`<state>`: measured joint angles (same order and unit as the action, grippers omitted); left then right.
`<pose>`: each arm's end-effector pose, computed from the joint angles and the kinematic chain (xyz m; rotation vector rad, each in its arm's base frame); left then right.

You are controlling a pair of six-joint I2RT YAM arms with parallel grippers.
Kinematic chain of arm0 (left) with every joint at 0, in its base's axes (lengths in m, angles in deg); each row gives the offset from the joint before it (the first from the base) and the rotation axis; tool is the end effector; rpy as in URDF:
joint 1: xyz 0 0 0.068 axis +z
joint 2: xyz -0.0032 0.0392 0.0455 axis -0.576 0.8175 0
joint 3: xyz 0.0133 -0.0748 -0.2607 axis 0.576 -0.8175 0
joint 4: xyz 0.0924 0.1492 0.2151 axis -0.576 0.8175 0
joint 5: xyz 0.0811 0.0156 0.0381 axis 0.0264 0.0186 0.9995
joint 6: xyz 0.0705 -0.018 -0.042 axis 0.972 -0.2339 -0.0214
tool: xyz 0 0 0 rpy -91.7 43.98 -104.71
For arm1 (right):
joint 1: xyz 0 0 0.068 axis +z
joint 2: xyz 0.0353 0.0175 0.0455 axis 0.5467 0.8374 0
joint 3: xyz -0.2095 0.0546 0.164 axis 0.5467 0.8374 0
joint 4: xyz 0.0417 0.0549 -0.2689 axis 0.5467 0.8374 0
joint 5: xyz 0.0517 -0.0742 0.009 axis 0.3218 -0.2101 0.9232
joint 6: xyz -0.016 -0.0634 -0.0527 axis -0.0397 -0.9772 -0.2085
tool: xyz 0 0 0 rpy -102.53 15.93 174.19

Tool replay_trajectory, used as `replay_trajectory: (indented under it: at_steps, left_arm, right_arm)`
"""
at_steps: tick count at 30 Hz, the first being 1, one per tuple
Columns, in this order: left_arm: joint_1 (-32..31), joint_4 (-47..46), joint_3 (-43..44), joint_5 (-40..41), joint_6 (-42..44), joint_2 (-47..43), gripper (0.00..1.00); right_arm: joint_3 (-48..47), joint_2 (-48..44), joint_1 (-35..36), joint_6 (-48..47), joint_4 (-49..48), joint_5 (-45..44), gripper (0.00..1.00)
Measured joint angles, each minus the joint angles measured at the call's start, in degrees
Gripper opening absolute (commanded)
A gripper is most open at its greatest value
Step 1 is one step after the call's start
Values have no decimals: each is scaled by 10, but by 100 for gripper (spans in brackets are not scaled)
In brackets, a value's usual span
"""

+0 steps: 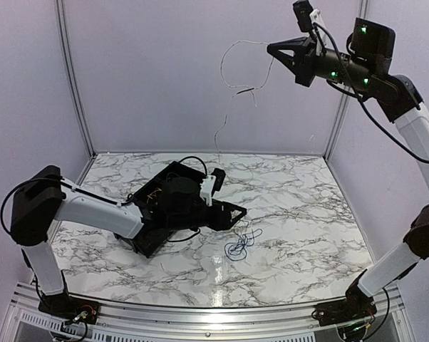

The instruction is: Untangle the cables

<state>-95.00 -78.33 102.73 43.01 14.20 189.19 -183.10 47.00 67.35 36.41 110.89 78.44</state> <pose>0.2263 -0.4041 0.1924 0.5624 1.8292 -1.2042 0.2539 0.2050 0.5792 -0.9384 1.2337 0.5075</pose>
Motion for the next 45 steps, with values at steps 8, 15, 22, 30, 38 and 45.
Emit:
replay_trajectory:
  at_steps: [8, 15, 22, 30, 38, 45]
  left_arm:
    - [0, 9, -103, 74, 0, -121, 60]
    - [0, 35, -204, 109, -14, -230, 60]
    - [-2, 45, -243, 91, -14, -270, 50]
    - [-25, 87, -356, 96, -20, -365, 51]
    - [-36, 163, -421, 140, -56, -463, 51]
    - [-40, 229, -454, 183, -91, -548, 51]
  right_arm:
    - [47, 0, 0, 4, -38, 0, 0]
    - [45, 31, 1, 31, -78, 8, 0]
    - [29, 92, 18, 46, -111, 9, 0]
    - [-7, 174, 69, 61, -146, 9, 0]
    - [-91, 280, 97, 76, -171, 7, 0]
    - [-137, 350, 116, 87, -187, 3, 0]
